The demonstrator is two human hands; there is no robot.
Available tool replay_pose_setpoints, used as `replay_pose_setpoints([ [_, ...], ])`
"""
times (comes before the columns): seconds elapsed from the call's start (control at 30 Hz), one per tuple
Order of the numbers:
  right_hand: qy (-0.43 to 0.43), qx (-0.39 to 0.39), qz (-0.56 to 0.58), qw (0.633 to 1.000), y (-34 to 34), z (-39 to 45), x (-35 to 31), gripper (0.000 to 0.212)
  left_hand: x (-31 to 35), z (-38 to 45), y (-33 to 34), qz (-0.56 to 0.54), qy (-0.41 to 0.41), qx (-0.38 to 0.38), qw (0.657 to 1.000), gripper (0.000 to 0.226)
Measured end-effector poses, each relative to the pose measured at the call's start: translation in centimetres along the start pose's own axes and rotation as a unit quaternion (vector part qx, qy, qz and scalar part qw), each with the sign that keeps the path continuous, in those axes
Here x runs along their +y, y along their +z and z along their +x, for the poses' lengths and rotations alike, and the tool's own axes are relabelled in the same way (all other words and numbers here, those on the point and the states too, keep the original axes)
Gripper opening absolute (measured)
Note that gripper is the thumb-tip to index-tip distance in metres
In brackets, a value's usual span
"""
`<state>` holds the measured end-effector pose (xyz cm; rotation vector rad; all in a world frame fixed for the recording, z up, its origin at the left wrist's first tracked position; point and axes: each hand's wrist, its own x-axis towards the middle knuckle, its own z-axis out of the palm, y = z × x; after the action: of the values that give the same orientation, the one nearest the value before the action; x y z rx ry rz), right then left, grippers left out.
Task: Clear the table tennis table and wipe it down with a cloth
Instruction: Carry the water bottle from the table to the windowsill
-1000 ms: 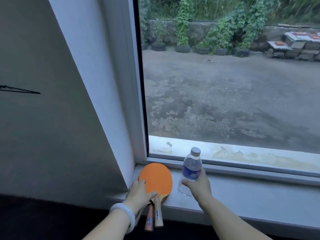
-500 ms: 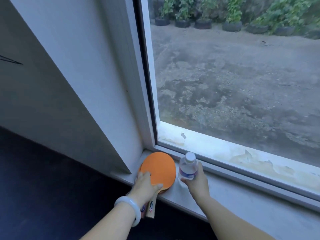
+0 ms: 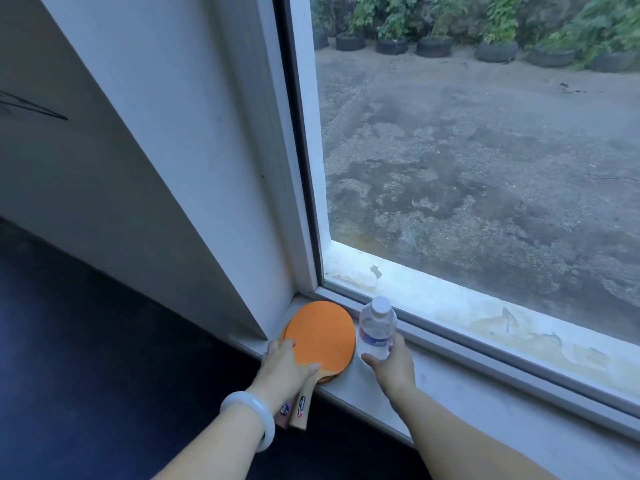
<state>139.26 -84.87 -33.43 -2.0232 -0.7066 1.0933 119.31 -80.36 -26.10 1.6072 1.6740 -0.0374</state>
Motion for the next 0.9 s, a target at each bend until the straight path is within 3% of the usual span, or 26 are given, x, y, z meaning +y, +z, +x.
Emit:
replay_pose_setpoints([
  [0.47, 0.000, -0.033, 0.048, 0.998, -1.2, 0.4, 0.0, 0.068, 0.6, 0.4, 0.2, 0.021, 0.001, -0.010, 1.000, 0.073],
  [0.57, 0.038, -0.012, -0.025, 0.999, -1.5, 0.0, 0.2, 0.064, 0.6, 0.4, 0.2, 0.021, -0.001, -0.013, 1.000, 0.074],
  [0.67, 0.049, -0.045, -0.151, 0.986, -1.2, -0.6, 0.5, 0.053, 0.2, 0.1, 0.1, 0.019, -0.010, -0.014, 1.000, 0.074],
  [0.83, -0.061, -0.125, -0.259, 0.956, 1.3, -2.3, -2.1, 0.021, -1.5, -1.2, -1.5, -0.044, -0.019, 0.008, 0.999, 0.062],
  [0.9, -0.109, -0.149, -0.290, 0.939, 2.9, -3.2, -3.8, 0.021, -2.8, -2.1, -2.6, -0.062, -0.031, 0.025, 0.997, 0.062],
])
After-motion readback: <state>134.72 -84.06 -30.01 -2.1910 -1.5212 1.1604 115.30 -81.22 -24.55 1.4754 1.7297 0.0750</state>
